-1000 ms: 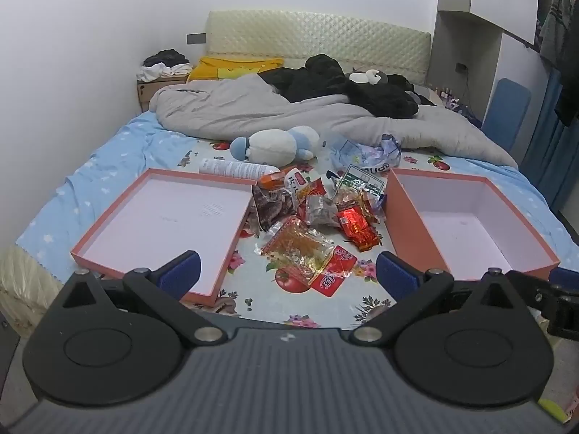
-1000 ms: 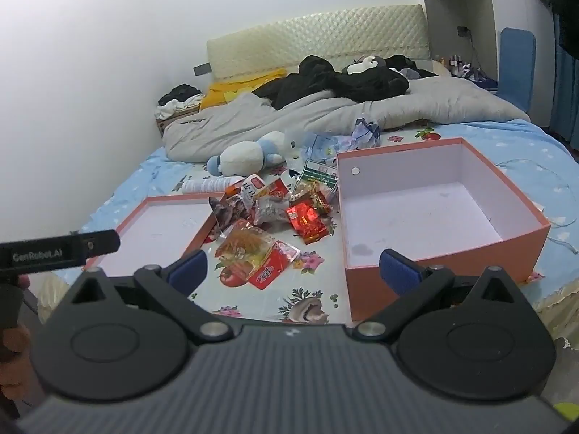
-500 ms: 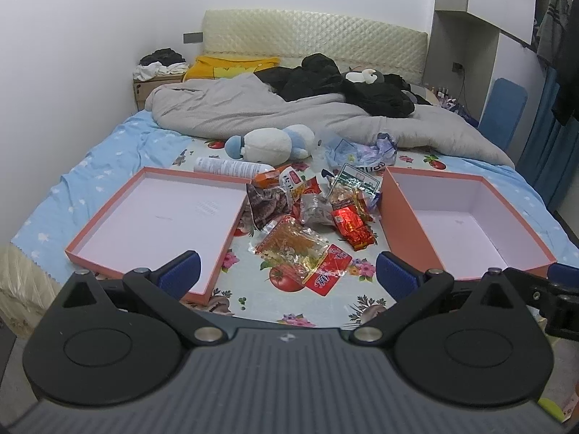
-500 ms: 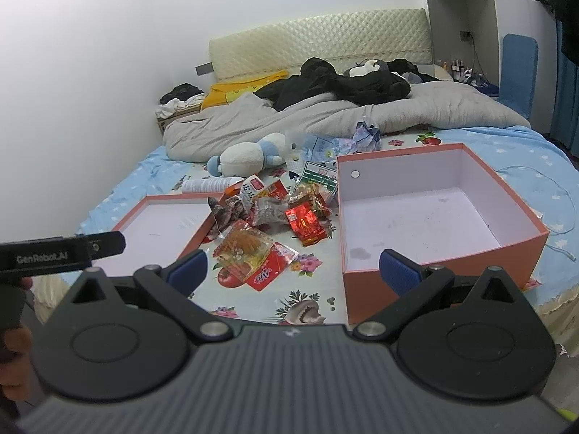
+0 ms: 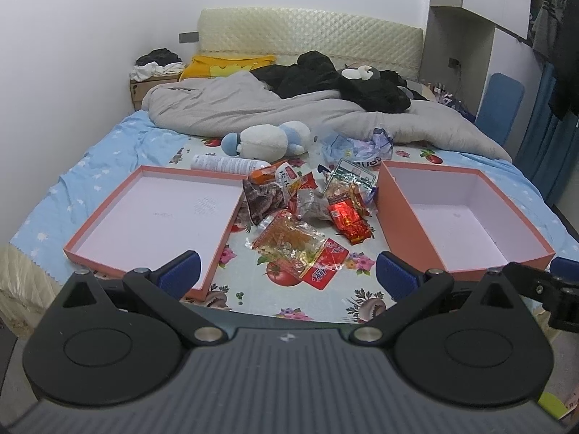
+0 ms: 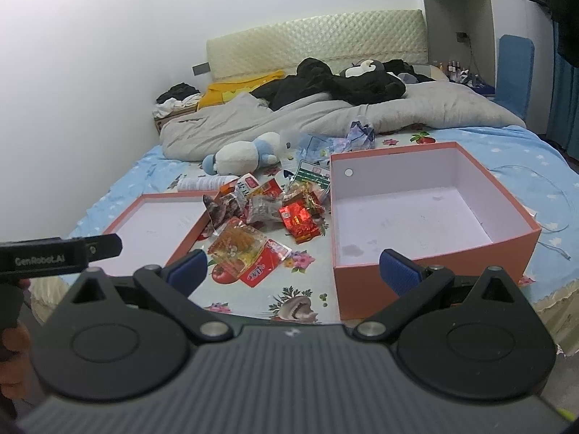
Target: Organize snacks
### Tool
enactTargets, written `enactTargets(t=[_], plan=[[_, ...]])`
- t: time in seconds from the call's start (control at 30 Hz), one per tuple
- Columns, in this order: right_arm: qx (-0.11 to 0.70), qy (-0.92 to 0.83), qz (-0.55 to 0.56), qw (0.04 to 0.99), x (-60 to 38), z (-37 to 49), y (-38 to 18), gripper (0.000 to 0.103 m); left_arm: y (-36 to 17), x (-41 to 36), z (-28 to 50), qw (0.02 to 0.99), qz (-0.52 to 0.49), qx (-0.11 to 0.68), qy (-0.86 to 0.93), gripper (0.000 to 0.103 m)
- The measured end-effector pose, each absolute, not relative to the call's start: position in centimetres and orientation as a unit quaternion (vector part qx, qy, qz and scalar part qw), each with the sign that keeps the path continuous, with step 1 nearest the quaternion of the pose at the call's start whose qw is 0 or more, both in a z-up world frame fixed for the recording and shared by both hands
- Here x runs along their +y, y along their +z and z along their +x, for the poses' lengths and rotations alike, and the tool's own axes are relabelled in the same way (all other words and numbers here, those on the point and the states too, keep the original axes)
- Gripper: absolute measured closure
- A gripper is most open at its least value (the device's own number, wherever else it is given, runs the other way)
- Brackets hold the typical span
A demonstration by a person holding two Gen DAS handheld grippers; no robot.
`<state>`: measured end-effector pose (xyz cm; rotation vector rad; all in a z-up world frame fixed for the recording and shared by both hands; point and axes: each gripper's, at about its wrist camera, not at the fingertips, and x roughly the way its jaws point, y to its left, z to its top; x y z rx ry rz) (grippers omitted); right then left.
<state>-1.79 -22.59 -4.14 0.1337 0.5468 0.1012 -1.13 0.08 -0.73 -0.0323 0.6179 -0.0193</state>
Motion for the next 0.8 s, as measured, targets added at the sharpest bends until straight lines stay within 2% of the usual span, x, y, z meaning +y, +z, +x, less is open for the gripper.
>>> enactTargets(t=[0.8], plan=[[0.261,0.054,0.065,0.962,-21.6,-2.0,-4.5,0.000,-1.8,0.6,-0.5,0.947,-0.035,0.319,-0.013,0.000]])
